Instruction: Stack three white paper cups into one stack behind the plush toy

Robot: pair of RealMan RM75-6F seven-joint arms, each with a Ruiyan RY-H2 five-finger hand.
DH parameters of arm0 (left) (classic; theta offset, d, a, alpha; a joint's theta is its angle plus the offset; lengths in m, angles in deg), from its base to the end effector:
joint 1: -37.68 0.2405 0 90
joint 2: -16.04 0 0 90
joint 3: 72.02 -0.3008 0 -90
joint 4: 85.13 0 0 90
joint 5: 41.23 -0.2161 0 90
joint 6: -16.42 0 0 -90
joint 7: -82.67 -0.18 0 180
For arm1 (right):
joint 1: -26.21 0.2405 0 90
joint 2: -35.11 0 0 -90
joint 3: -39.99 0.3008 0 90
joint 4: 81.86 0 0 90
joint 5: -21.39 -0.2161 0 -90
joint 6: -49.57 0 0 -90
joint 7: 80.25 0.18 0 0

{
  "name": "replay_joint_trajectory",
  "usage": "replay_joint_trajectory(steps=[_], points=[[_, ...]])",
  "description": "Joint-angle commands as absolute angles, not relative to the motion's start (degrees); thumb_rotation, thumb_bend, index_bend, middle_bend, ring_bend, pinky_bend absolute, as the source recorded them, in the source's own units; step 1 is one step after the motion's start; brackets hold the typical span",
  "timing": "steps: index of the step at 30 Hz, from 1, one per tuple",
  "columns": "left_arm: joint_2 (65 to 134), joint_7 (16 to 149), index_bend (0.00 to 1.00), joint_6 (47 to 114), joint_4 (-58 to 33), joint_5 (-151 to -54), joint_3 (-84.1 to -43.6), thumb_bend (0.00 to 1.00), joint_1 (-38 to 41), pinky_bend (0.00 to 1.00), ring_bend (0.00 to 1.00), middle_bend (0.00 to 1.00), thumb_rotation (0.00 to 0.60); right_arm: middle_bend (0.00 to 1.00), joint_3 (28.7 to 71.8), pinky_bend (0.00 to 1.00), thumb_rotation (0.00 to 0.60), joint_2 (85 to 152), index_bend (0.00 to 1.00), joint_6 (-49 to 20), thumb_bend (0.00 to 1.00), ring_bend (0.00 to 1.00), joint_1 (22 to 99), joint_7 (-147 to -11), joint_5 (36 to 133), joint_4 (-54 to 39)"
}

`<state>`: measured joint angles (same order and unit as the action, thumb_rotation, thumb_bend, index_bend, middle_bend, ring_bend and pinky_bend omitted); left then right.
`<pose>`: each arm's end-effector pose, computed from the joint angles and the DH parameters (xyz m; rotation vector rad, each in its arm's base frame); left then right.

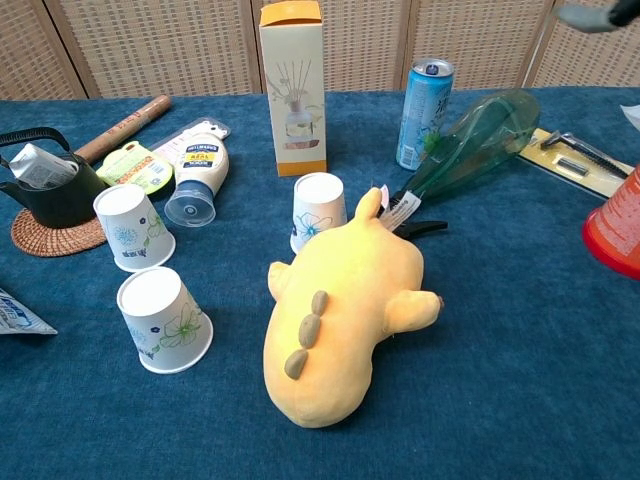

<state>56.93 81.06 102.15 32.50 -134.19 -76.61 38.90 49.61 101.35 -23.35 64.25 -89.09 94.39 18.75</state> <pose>-0.2861 0.1567 0.2420 -1.4561 -1.0258 -0.8118 -0.1655 -0.3935 0.1399 1.6391 -0.7478 1.2087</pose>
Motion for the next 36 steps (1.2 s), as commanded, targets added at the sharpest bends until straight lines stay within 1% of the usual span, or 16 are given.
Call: replay_joint_trajectory(steps=[1, 9, 15, 18, 23, 29, 33, 36], points=[[56.97, 80.94, 0.11, 102.2, 32.56, -134.13, -76.61, 0.25, 38.94, 0.17, 0.0, 0.0, 0.6, 0.0, 48.71, 0.37, 0.6, 99.91, 0.12, -25.23, 0.44, 0.0, 61.86, -86.74, 96.23, 17.98], [57.26, 79.82, 0.11, 101.57, 32.53, -133.89, -76.86, 0.25, 38.88, 0.17, 0.0, 0.0, 0.6, 0.0, 46.5, 0.37, 0.6, 97.26, 0.12, -30.51, 0.42, 0.0, 54.75, -83.34, 98.94, 15.26], [56.86, 79.87, 0.11, 100.81, 31.76, -133.05, -76.79, 0.25, 38.53, 0.17, 0.0, 0.0, 0.6, 0.0, 43.97, 0.37, 0.6, 96.61, 0.11, -34.43, 0.37, 0.0, 48.68, -81.68, 100.15, 11.98], [56.94, 79.97, 0.11, 99.88, 31.23, -132.39, -76.58, 0.25, 37.97, 0.18, 0.0, 0.0, 0.6, 0.0, 42.71, 0.37, 0.6, 96.57, 0.11, -36.45, 0.34, 0.0, 45.62, -80.9, 100.84, 10.81], [57.4, 78.46, 0.11, 97.74, 30.84, -131.81, -76.39, 0.25, 36.76, 0.18, 0.0, 0.0, 0.6, 0.0, 40.85, 0.37, 0.6, 96.32, 0.11, -38.87, 0.32, 0.0, 41.41, -81.26, 102.15, 9.6], [57.58, 75.71, 0.11, 95.21, 31.41, -130.19, -76.2, 0.25, 35.47, 0.18, 0.0, 0.0, 0.6, 0.0, 40.5, 0.36, 0.6, 95.94, 0.11, -40.16, 0.32, 0.0, 38.87, -80.82, 103.82, 9.43], [57.26, 74.1, 0.11, 93.05, 32.05, -129.23, -76.44, 0.25, 34.58, 0.18, 0.0, 0.0, 0.6, 0.0, 41.03, 0.36, 0.6, 95.94, 0.11, -40.84, 0.32, 0.0, 37.86, -80.53, 104.43, 9.34], [57.28, 73.02, 0.11, 92.1, 32.38, -127.54, -75.81, 0.25, 33.75, 0.18, 0.0, 0.0, 0.6, 0.0, 41.43, 0.36, 0.6, 95.81, 0.11, -41.29, 0.32, 0.0, 37.24, -80.58, 104.97, 9.42]])
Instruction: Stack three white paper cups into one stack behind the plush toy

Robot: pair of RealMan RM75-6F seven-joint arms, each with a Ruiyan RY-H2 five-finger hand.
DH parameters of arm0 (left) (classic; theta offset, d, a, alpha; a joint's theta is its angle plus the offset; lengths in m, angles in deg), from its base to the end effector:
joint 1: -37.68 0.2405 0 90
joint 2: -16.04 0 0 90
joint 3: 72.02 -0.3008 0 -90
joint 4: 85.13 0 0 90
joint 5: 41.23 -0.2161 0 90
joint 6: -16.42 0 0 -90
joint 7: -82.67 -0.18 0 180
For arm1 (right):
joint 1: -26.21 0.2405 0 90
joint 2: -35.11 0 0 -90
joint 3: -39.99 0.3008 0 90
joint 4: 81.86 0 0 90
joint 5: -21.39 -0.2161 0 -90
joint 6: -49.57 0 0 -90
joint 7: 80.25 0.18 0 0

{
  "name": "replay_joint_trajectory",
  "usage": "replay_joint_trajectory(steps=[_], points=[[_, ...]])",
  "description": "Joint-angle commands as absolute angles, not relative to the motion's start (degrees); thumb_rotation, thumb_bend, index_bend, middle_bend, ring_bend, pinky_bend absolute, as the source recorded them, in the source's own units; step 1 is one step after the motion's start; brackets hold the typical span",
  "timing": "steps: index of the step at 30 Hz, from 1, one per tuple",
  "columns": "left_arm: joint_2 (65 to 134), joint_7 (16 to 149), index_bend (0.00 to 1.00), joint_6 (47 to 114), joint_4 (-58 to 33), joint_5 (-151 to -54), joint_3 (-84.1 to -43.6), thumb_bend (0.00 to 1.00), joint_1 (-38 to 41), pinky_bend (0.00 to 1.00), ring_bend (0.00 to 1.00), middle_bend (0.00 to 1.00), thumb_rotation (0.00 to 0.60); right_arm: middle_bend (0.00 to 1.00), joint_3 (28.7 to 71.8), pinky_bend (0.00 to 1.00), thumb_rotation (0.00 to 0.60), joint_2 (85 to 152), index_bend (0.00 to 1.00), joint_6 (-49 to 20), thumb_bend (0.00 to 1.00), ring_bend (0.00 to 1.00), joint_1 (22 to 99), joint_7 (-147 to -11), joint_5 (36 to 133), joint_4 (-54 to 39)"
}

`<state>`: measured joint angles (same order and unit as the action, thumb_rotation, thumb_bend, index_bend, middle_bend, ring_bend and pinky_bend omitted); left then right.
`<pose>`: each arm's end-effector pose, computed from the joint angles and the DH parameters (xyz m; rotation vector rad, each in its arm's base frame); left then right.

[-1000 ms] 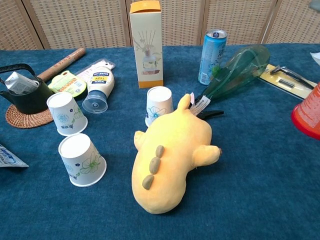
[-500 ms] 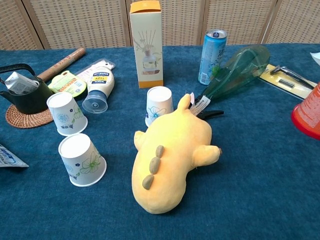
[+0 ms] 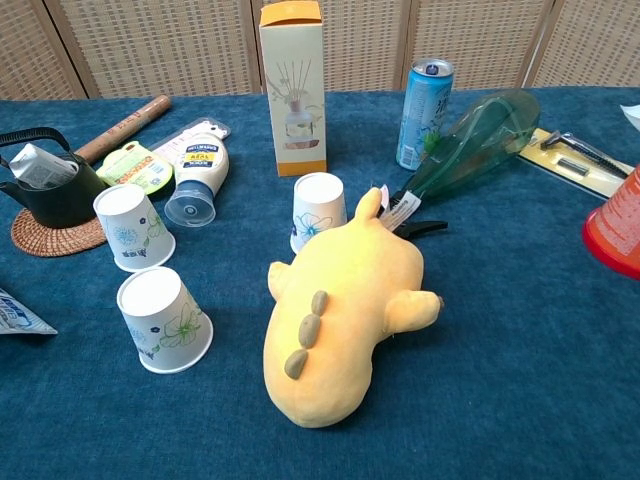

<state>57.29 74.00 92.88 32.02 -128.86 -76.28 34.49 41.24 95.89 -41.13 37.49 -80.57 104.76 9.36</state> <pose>-0.3002 0.1740 0.2211 -1.5667 -1.0210 -0.6288 -0.3362 -0.2541 0.2117 1.3828 -0.7286 0.9540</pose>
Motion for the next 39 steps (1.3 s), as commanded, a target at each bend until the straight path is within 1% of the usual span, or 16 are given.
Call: replay_joint_trajectory(steps=[1, 4, 10, 17, 21, 29, 39], points=[[57.43, 72.57, 0.11, 91.7, 32.53, -127.02, -75.6, 0.25, 33.41, 0.18, 0.0, 0.0, 0.6, 0.0, 41.55, 0.36, 0.6, 95.75, 0.11, -41.41, 0.32, 0.0, 37.05, -80.52, 105.1, 9.51], [58.08, 71.16, 0.11, 89.79, 33.29, -125.63, -74.96, 0.25, 31.96, 0.18, 0.0, 0.0, 0.6, 0.0, 41.9, 0.36, 0.6, 95.61, 0.11, -41.82, 0.32, 0.0, 36.36, -80.23, 105.42, 9.8], [60.55, 66.38, 0.11, 85.61, 34.82, -121.52, -72.33, 0.25, 27.54, 0.18, 0.0, 0.0, 0.6, 0.0, 42.45, 0.37, 0.6, 95.45, 0.11, -42.14, 0.32, 0.0, 35.02, -79.72, 105.51, 9.68], [65.75, 60.95, 0.11, 78.91, 35.07, -113.31, -69.0, 0.25, 20.61, 0.18, 0.0, 0.0, 0.6, 0.0, 43.33, 0.36, 0.6, 95.2, 0.11, -42.11, 0.32, 0.0, 34.25, -79.82, 105.9, 10.15], [69.37, 57.92, 0.11, 76.44, 34.48, -107.99, -67.48, 0.25, 16.96, 0.18, 0.0, 0.0, 0.6, 0.0, 43.64, 0.36, 0.6, 95.15, 0.11, -41.88, 0.32, 0.0, 33.92, -79.64, 106.09, 10.26], [76.88, 48.52, 0.11, 75.96, 32.22, -95.75, -65.14, 0.25, 9.62, 0.18, 0.0, 0.0, 0.6, 0.0, 44.19, 0.36, 0.6, 95.21, 0.11, -41.27, 0.32, 0.0, 33.45, -79.35, 106.46, 10.33], [84.73, 38.08, 0.1, 77.75, 29.46, -81.99, -64.06, 0.25, 0.42, 0.19, 0.0, 0.0, 0.6, 0.0, 44.79, 0.36, 0.6, 95.43, 0.11, -40.67, 0.32, 0.0, 33.1, -79.14, 106.87, 10.28]])
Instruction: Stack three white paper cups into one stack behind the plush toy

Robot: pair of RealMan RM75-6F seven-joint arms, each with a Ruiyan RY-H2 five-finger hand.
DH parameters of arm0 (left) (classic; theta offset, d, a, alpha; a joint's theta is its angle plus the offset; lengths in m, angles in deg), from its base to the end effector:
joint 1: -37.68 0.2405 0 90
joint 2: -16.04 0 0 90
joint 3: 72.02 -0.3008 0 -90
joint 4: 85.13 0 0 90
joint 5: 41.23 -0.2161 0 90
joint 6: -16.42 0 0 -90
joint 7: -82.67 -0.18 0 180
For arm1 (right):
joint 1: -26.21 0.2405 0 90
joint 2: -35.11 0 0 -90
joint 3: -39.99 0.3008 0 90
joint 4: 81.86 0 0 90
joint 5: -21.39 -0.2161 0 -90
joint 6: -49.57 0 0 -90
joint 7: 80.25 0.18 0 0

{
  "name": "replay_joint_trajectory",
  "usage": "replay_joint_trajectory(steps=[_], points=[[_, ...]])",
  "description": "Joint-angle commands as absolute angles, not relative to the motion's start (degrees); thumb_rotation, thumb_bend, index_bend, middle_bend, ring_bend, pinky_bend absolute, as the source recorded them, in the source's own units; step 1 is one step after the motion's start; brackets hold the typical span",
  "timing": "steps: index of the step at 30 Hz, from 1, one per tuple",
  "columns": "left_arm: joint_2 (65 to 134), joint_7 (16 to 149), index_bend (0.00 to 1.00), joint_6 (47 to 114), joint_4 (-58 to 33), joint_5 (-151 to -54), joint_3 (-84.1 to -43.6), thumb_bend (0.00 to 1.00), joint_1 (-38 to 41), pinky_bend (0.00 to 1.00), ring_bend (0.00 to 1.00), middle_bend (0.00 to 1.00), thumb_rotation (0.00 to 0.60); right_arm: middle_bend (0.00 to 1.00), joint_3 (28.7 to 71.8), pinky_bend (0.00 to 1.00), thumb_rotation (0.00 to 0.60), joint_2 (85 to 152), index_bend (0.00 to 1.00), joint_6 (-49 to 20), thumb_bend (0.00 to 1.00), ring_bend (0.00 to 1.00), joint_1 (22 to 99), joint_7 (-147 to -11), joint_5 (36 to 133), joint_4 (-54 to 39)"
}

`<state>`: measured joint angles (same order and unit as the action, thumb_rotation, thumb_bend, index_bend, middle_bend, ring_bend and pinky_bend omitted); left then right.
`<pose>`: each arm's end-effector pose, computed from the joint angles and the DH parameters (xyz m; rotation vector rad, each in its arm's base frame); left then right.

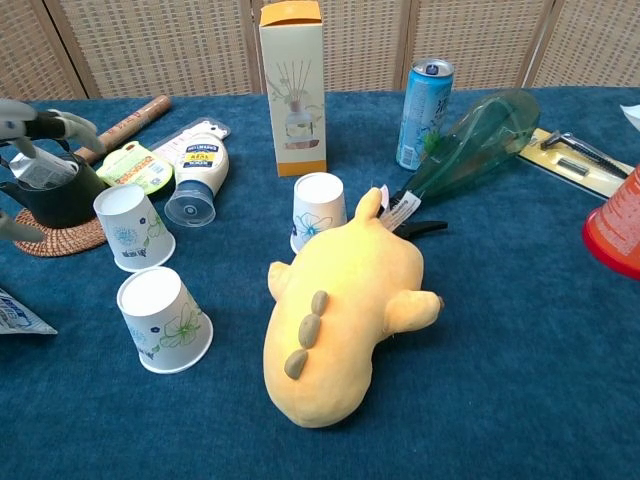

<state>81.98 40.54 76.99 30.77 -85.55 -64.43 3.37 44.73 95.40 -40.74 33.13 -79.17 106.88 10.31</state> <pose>-0.2203 0.3334 0.0709 -1.7879 -1.0253 -0.5445 -0.3392 -0.2392 0.2189 1.3402 -0.7491 0.9763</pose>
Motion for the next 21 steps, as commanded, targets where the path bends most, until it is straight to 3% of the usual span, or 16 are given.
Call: replay_joint_trajectory(steps=[1, 16, 21], points=[[85.33, 37.54, 0.1, 78.02, 29.23, -81.2, -64.11, 0.25, -0.17, 0.19, 0.0, 0.0, 0.6, 0.0, 44.84, 0.36, 0.6, 95.45, 0.11, -40.61, 0.32, 0.0, 33.06, -79.11, 106.85, 10.25], [92.11, 32.98, 0.11, 79.63, 24.43, -71.86, -65.49, 0.25, -7.54, 0.25, 0.0, 0.0, 0.6, 0.0, 45.58, 0.36, 0.6, 95.83, 0.11, -39.86, 0.32, 0.0, 32.67, -78.34, 106.96, 9.8], [93.84, 33.38, 0.12, 79.67, 22.54, -70.72, -66.45, 0.25, -8.45, 0.31, 0.0, 0.0, 0.6, 0.0, 45.97, 0.36, 0.6, 96.07, 0.11, -39.93, 0.32, 0.0, 32.56, -77.77, 106.94, 9.39]])
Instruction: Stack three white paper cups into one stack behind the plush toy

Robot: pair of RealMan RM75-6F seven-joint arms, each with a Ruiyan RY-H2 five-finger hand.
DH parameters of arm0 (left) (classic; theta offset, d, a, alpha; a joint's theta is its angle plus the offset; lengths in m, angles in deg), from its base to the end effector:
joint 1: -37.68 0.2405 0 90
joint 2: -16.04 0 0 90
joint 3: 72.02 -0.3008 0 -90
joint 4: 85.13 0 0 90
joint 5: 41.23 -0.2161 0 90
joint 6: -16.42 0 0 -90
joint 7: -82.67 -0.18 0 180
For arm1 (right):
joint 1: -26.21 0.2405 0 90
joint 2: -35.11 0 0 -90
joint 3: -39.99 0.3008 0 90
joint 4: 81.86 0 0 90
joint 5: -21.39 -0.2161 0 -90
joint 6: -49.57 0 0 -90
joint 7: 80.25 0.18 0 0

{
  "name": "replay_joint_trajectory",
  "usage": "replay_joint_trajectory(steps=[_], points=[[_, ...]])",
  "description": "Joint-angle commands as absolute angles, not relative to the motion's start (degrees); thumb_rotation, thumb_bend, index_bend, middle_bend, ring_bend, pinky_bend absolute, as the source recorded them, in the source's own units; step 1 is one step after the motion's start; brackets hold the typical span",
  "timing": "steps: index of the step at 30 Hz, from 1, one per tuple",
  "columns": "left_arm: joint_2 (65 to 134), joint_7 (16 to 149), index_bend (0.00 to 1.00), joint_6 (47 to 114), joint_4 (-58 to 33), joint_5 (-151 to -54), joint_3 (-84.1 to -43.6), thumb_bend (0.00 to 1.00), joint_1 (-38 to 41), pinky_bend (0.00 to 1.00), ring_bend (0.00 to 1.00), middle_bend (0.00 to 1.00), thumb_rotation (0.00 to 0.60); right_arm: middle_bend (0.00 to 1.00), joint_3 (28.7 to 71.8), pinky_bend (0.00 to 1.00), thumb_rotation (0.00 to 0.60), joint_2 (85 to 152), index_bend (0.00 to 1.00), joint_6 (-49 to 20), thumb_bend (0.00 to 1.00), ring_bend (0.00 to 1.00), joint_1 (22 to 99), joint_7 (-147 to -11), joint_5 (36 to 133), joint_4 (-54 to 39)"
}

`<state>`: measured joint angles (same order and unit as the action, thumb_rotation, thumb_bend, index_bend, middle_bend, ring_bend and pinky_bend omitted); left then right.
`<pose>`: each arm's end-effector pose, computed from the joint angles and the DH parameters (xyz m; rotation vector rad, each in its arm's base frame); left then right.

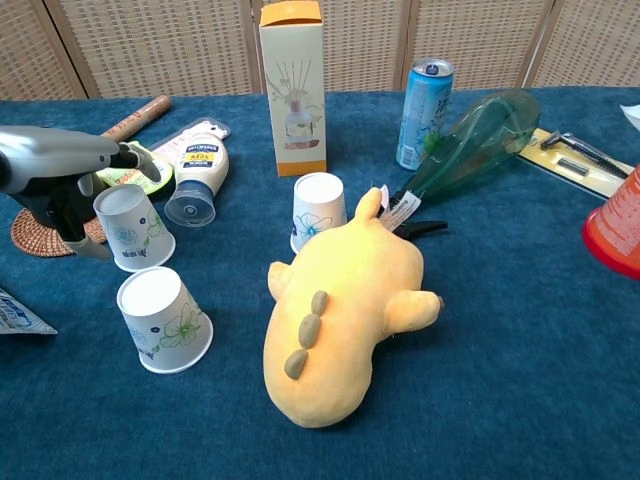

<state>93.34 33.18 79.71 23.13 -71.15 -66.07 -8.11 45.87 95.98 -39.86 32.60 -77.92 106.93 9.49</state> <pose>-0.1983 0.3667 0.0073 -1.8314 -1.0142 -0.4352 -0.3425 -0.2405 0.2177 1.3284 -0.7647 0.9873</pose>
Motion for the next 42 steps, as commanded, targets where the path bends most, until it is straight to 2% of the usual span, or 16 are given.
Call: replay_joint_trajectory(steps=[1, 4, 6, 9, 12, 18, 33, 42], points=[[94.03, 33.56, 0.12, 79.62, 22.26, -70.55, -66.54, 0.25, -8.58, 0.32, 0.0, 0.0, 0.6, 0.0, 46.02, 0.36, 0.6, 96.13, 0.11, -39.94, 0.32, 0.0, 32.54, -77.63, 106.97, 9.3], [94.52, 34.73, 0.15, 79.27, 21.45, -70.88, -66.72, 0.25, -8.76, 0.38, 0.0, 0.0, 0.6, 0.0, 46.17, 0.36, 0.6, 96.22, 0.11, -39.84, 0.32, 0.0, 32.51, -77.3, 106.93, 9.08], [94.94, 35.1, 0.18, 79.71, 20.67, -71.65, -67.08, 0.25, -8.8, 0.41, 0.04, 0.01, 0.6, 0.0, 46.27, 0.36, 0.6, 96.23, 0.11, -39.77, 0.32, 0.0, 32.47, -77.1, 106.9, 9.04], [95.66, 35.48, 0.22, 80.36, 19.84, -72.32, -67.54, 0.25, -8.81, 0.46, 0.15, 0.11, 0.6, 0.0, 46.32, 0.36, 0.6, 96.21, 0.11, -39.7, 0.32, 0.0, 32.41, -76.91, 106.98, 9.05], [96.4, 35.25, 0.25, 81.28, 19.15, -72.71, -68.06, 0.25, -8.87, 0.5, 0.21, 0.2, 0.6, 0.0, 46.37, 0.37, 0.6, 96.22, 0.11, -39.68, 0.32, 0.0, 32.36, -76.82, 107.11, 9.09], [98.28, 35.39, 0.32, 82.79, 17.36, -73.91, -68.41, 0.26, -8.87, 0.55, 0.28, 0.26, 0.6, 0.0, 46.44, 0.37, 0.6, 96.32, 0.11, -39.49, 0.32, 0.0, 32.31, -76.61, 107.25, 8.98], [100.97, 35.31, 0.4, 86.43, 15.5, -76.37, -68.3, 0.32, -8.0, 0.62, 0.37, 0.34, 0.6, 0.0, 46.77, 0.36, 0.6, 96.26, 0.11, -39.25, 0.32, 0.0, 32.06, -75.78, 107.12, 8.85], [97.15, 34.75, 0.39, 87.18, 22.17, -73.85, -64.7, 0.32, -9.01, 0.62, 0.37, 0.34, 0.6, 0.0, 46.79, 0.36, 0.6, 96.36, 0.11, -38.96, 0.32, 0.0, 32.06, -76.07, 107.19, 9.0]])
